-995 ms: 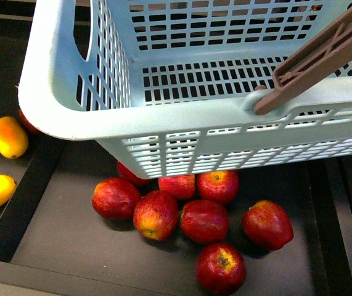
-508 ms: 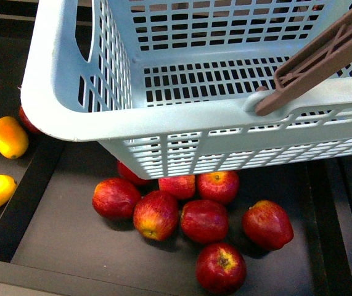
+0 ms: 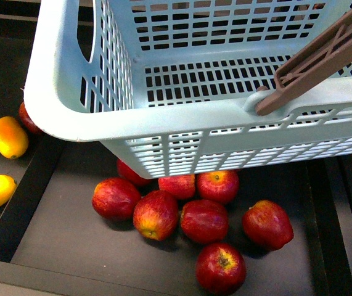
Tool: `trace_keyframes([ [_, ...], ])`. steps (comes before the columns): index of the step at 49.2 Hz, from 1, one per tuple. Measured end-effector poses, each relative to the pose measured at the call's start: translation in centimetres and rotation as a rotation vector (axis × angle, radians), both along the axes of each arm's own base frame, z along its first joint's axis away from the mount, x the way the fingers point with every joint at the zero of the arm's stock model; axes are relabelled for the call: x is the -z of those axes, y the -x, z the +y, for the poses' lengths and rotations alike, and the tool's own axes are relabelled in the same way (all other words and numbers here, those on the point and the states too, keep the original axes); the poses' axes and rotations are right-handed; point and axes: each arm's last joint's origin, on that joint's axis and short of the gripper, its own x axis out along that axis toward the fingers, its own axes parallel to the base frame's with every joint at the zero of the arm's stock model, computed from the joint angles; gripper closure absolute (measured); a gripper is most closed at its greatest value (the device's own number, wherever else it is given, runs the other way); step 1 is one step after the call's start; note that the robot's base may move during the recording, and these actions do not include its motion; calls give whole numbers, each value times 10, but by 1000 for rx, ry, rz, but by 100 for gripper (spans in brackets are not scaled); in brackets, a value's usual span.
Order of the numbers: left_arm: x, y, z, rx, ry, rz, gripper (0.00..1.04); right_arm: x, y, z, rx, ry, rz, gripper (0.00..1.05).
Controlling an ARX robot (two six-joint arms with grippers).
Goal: Pick lemon and mango into basket
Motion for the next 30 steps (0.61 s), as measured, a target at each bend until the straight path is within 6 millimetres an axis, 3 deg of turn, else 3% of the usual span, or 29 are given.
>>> trace_keyframes([
  [10,0,0,0,0,0,0,99,-46,17,9,-97,49,-98,42],
  [13,0,0,0,0,0,0,99,-68,27,18,-171,86,-127,42],
  [21,0,0,0,0,0,0,99,-105,51,36,-316,101,-150,42],
  [26,0,0,0,0,0,0,99,-143,69,49,-401,119,-197,42],
  [30,0,0,0,0,0,0,99,-188,81,57,-449,164,-288,42],
])
